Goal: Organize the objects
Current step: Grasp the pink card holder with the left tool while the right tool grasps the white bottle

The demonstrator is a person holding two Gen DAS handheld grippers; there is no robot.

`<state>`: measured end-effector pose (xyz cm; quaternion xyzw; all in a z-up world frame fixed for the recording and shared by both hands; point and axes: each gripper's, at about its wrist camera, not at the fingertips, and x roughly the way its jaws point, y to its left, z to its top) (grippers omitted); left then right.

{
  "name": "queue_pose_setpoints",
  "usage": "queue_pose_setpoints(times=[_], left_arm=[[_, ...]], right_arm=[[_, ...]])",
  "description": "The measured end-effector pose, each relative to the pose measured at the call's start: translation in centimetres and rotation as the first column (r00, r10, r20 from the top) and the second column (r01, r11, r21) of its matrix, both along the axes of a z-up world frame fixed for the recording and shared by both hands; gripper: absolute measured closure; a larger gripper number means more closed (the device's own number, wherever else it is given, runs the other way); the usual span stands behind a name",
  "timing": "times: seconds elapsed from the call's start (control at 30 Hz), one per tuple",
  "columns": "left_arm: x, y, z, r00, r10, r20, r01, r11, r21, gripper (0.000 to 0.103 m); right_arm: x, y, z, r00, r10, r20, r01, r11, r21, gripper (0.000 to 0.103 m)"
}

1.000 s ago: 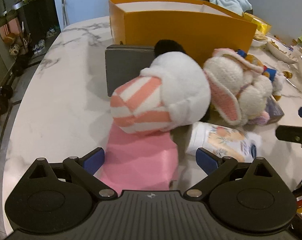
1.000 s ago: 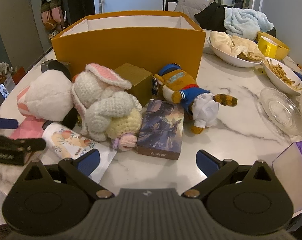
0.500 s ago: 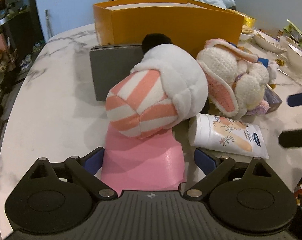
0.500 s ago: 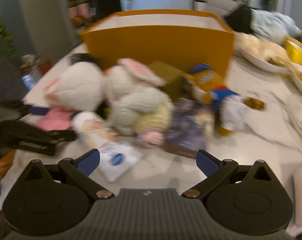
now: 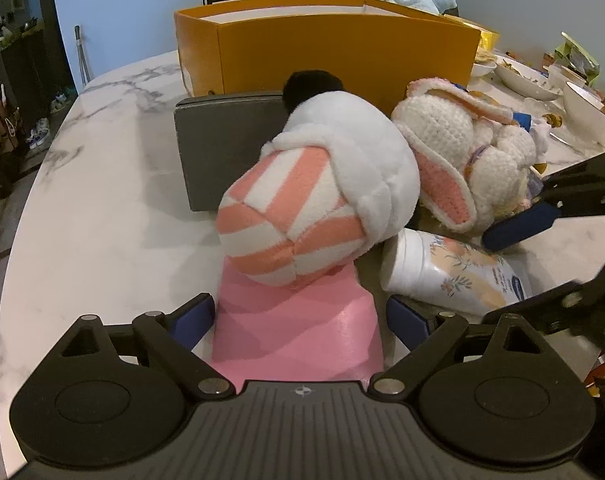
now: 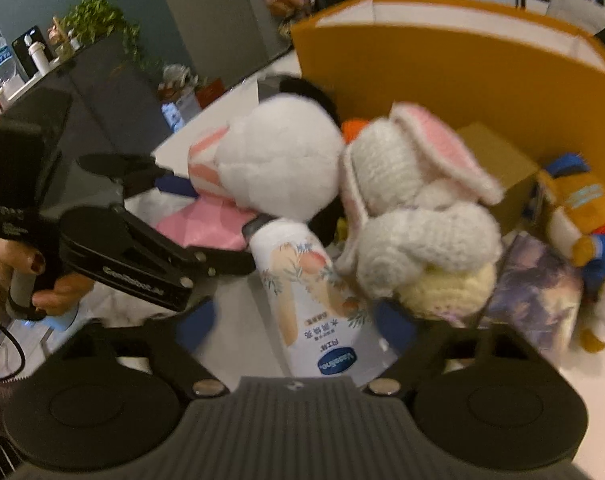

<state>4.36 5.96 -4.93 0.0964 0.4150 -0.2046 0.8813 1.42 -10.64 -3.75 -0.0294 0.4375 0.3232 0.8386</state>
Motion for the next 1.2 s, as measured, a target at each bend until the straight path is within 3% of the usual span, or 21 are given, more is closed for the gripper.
queue_pose_setpoints(times=[0.23, 0.27, 0.3, 0.37, 0.93, 1.1, 1.2], left_arm=[[0.1, -0.3, 0.0, 1.0, -0.02, 0.006, 0.02, 1.0, -0.002, 0.0], [0.1, -0.4, 0.0, 1.0, -0.021, 0.008, 0.021, 1.0, -0.004, 0.0], [0.0, -0.5, -0.1, 1.0, -0.022, 0.014, 0.022, 1.0, -0.005, 0.0], [0.0, -0.6, 0.1, 0.999, -0.017, 0.028, 0.017, 1.0, -0.016, 0.009], [-2.9, -0.8, 0.8, 0.998, 0.063, -0.004, -0.063, 0.996, -0.065, 0.013], [-4.0, -0.8, 2.6, 1.0, 0.024, 0.001, -0.023, 0.987, -0.159, 0.014], [-4.5, -1.8, 3.9, 0.999, 0.007, 0.048, 0.0, 0.99, -0.143, 0.014]], right_arm=[[-0.3, 2.0, -0.8, 0.991, 0.11, 0.078, -0.103, 0.991, -0.087, 0.024], [-0.3, 2.4, -0.9, 0.989, 0.115, 0.091, -0.107, 0.99, -0.095, 0.027], [-0.4, 2.5, -1.0, 0.988, 0.113, 0.109, -0.101, 0.989, -0.104, 0.037], [-0.6, 2.7, -1.0, 0.984, 0.098, 0.15, -0.078, 0.988, -0.135, 0.052], [-3.4, -0.3, -0.7, 0.991, 0.025, 0.134, -0.015, 0.997, -0.074, 0.053], [-3.2, -0.2, -0.4, 0.989, 0.013, 0.145, -0.003, 0.998, -0.066, 0.053], [-3.5, -0.6, -0.1, 0.988, 0.002, 0.154, 0.007, 0.998, -0.06, 0.053]])
